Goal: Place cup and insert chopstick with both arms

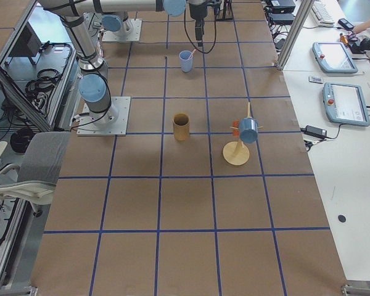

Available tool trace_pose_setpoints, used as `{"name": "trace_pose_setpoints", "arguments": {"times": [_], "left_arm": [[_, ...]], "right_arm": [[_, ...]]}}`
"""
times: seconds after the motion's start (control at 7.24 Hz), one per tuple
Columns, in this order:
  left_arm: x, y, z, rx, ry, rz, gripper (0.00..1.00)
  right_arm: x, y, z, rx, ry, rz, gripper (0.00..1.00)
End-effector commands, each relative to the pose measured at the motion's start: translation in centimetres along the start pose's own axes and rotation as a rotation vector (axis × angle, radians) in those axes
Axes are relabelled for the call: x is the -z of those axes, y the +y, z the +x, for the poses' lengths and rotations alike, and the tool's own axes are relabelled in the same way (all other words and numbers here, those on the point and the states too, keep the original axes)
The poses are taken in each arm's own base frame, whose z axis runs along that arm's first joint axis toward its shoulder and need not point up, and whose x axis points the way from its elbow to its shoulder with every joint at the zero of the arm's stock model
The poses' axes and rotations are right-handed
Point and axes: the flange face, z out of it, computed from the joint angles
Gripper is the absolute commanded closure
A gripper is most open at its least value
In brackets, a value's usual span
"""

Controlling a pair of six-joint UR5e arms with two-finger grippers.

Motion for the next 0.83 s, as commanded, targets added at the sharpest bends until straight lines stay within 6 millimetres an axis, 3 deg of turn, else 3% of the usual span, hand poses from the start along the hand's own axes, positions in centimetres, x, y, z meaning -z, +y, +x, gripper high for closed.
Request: {"name": "trace_pose_setpoints", "arguments": {"times": [0.0, 0.41, 0.55, 0.69], "left_arm": [[0.0, 0.1, 0.0, 0.0, 0.0, -0.001, 0.0], [-0.1, 0.1, 0.0, 0.0, -0.002, -0.002, 0.0], [-0.1, 0.2, 0.0, 0.0, -0.002, -0.003, 0.0], [-0.1, 0.2, 0.0, 0.0, -0.002, -0.003, 0.0]], "right_arm": [[-0.9, -0.9, 3.9, -0.03, -0.023, -0.092, 0.0], [-0.4, -0.1, 5.9, 0.044, -0.019, -0.142, 0.0], [1.1, 1.0, 6.2, 0.047, -0.022, -0.13, 0.0], [1.2, 1.6, 6.3, 0.049, -0.02, -0.161, 0.0]]}}
